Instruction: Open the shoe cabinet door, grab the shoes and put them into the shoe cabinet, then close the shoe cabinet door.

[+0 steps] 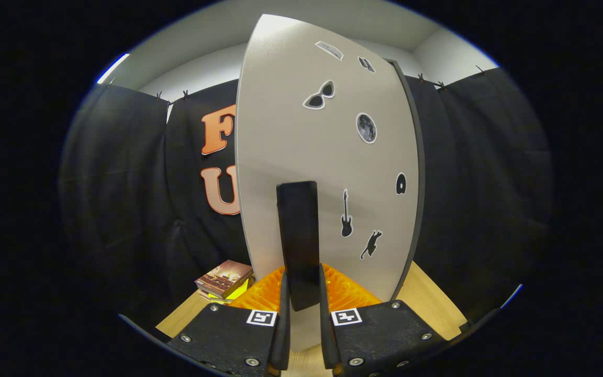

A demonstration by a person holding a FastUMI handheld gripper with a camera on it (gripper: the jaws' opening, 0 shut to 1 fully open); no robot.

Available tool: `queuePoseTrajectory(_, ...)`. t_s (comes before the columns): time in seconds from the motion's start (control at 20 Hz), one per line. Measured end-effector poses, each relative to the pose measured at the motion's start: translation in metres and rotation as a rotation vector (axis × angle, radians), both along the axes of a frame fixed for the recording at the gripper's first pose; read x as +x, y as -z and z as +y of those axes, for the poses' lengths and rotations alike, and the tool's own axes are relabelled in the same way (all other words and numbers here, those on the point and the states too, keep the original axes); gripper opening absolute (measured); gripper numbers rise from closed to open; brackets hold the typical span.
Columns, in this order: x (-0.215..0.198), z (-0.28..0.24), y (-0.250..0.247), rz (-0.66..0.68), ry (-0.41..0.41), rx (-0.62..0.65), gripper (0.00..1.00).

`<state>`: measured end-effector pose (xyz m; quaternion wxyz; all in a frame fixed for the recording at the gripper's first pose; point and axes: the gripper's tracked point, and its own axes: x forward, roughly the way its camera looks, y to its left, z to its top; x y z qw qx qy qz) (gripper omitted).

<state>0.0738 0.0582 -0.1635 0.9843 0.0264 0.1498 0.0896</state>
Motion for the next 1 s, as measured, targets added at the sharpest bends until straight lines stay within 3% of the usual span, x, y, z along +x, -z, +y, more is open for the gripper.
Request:
queuePoseTrajectory(0.35,-0.022,-0.042,-0.003,-0.003,0.076,-0.006,0.21)
queuePoseTrajectory(0.75,-0.063,-0.110,-0.005,-0.012,0.245,-0.034,0.13)
queuePoseTrajectory(0.85,-0.070,-0.163,-0.002,-0.025,0.375,-0.146,0.13)
queuePoseTrajectory(0.9,-0.075,-0.181,-0.002,-0.011,0.414,-0.150,0.12)
queuePoseTrajectory(1.0,-0.087,-0.173,-0.016,-0.021,0.413,-0.077,0.12)
